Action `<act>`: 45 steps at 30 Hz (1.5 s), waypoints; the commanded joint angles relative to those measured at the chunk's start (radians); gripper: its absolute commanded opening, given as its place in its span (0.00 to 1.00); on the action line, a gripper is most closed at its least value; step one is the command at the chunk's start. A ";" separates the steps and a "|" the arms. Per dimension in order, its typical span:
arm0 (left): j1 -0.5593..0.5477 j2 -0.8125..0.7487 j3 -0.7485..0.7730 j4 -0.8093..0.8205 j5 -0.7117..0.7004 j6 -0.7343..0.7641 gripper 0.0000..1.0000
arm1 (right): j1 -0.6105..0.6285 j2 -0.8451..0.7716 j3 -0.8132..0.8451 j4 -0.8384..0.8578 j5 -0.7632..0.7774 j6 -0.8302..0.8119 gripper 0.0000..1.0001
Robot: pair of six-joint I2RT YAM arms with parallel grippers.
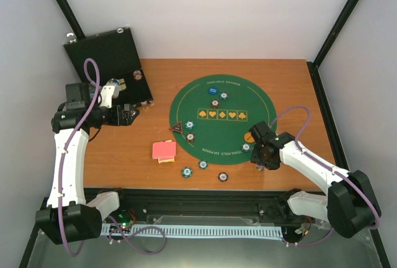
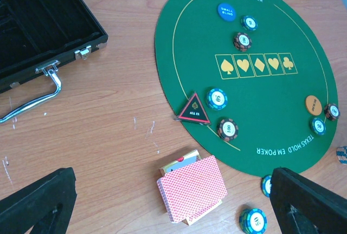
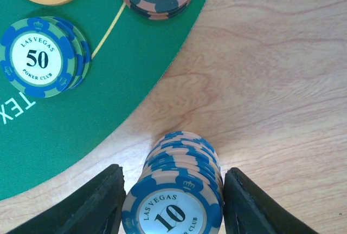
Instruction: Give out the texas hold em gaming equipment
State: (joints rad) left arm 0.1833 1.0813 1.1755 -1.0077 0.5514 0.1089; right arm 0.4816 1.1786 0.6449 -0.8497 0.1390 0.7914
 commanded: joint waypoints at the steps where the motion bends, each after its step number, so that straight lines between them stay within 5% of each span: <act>1: 0.006 -0.019 0.020 0.001 0.016 0.006 1.00 | -0.006 -0.004 0.018 -0.011 0.009 0.009 0.45; 10: 0.005 -0.024 0.017 0.000 0.009 0.010 1.00 | -0.006 0.020 0.019 -0.012 0.011 0.009 0.44; 23: 0.006 -0.029 0.013 0.003 0.011 0.012 1.00 | -0.007 -0.027 0.055 -0.075 0.023 0.011 0.20; 32: 0.005 -0.029 0.009 0.005 0.014 0.008 1.00 | -0.005 -0.064 0.164 -0.157 0.030 -0.017 0.17; 45: 0.005 -0.023 0.012 0.000 0.004 0.005 1.00 | 0.202 0.378 0.591 -0.083 0.042 -0.025 0.15</act>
State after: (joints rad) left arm 0.1833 1.0702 1.1751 -1.0077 0.5495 0.1089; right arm 0.6174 1.4132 1.1088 -0.9752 0.1669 0.7734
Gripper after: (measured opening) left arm 0.998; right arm 0.367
